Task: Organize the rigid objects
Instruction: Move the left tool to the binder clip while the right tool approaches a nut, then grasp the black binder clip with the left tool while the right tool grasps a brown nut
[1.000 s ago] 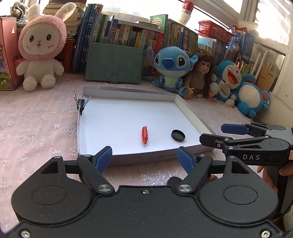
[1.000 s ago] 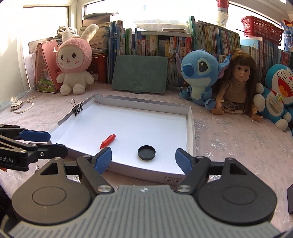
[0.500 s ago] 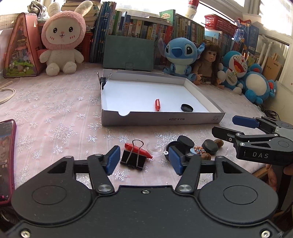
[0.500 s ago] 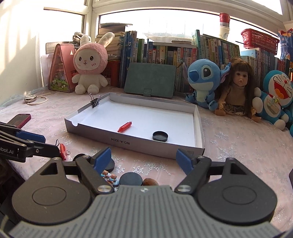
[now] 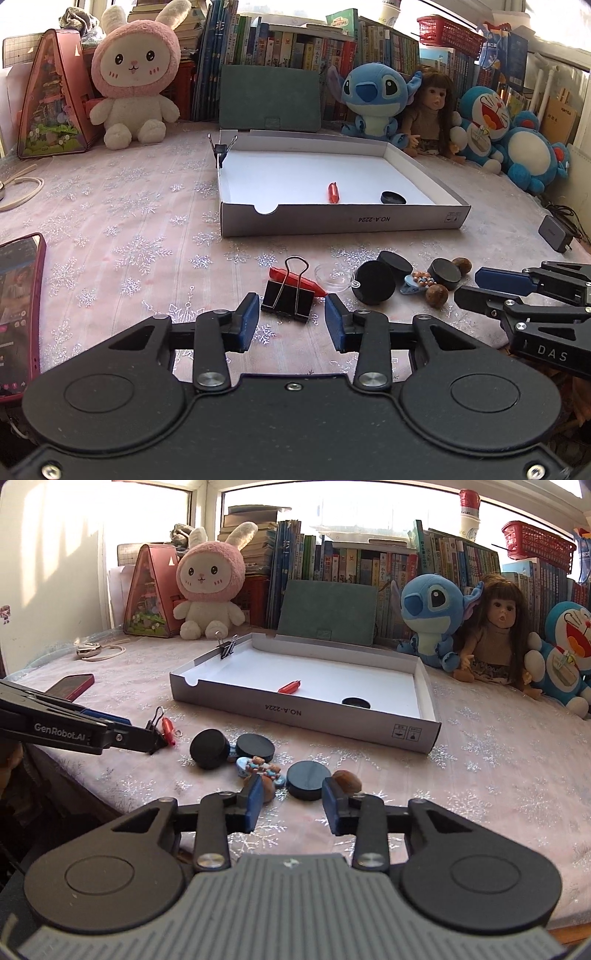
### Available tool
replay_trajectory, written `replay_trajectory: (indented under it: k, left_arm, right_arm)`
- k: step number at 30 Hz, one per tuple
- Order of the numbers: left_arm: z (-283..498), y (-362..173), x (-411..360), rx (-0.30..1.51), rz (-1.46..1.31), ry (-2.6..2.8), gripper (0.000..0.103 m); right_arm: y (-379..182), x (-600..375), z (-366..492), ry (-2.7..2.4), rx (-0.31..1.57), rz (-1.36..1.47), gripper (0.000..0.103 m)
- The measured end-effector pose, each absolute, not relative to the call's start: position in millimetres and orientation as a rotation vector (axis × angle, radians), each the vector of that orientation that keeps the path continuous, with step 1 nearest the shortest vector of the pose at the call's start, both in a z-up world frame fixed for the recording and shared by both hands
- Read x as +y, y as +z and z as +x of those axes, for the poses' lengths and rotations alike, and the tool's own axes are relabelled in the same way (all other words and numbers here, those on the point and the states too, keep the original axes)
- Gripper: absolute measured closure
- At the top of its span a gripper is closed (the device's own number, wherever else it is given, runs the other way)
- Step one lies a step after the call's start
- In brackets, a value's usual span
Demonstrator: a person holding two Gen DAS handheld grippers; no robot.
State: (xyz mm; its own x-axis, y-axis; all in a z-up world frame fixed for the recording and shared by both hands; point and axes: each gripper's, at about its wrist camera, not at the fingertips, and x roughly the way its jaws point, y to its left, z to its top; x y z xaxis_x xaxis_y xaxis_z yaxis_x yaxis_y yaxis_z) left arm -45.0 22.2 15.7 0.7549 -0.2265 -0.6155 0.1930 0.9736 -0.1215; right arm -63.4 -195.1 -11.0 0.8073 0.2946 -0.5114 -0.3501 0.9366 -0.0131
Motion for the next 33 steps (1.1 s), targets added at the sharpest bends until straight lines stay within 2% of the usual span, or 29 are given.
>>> replay_trajectory:
  k: [7, 9, 16, 20, 22, 33]
  left_arm:
    - [-37.3, 7.0, 14.9, 0.665, 0.016, -0.214, 0.058]
    - [-34.9, 4.7, 15.3, 0.673, 0.011, -0.219, 0.06]
    - [-28.1, 2.3, 15.7, 0.67, 0.021, -0.226, 0.065]
    - [-27.7, 1.0, 14.6, 0.668, 0.032, -0.217, 0.072]
    - [-31.1, 4.4, 14.0, 0.671, 0.031, -0.2, 0.072]
    - [-31.0, 32.9, 16.8, 0.654, 0.011, -0.224, 0.072]
  right_arm:
    - [-16.1, -181.3, -60.8, 0.384, 0.542, -0.106, 0.064]
    - [-17.1, -179.1, -58.2, 0.385, 0.55, -0.1, 0.068]
    - [-20.1, -176.5, -49.2, 0.382, 0.567, -0.09, 0.069]
    - [-21.0, -176.2, -47.1, 0.379, 0.573, -0.084, 0.073]
    - [-21.4, -176.5, -46.8, 0.374, 0.58, -0.079, 0.078]
    - [-3.3, -187.7, -44.7, 0.357, 0.576, -0.028, 0.078]
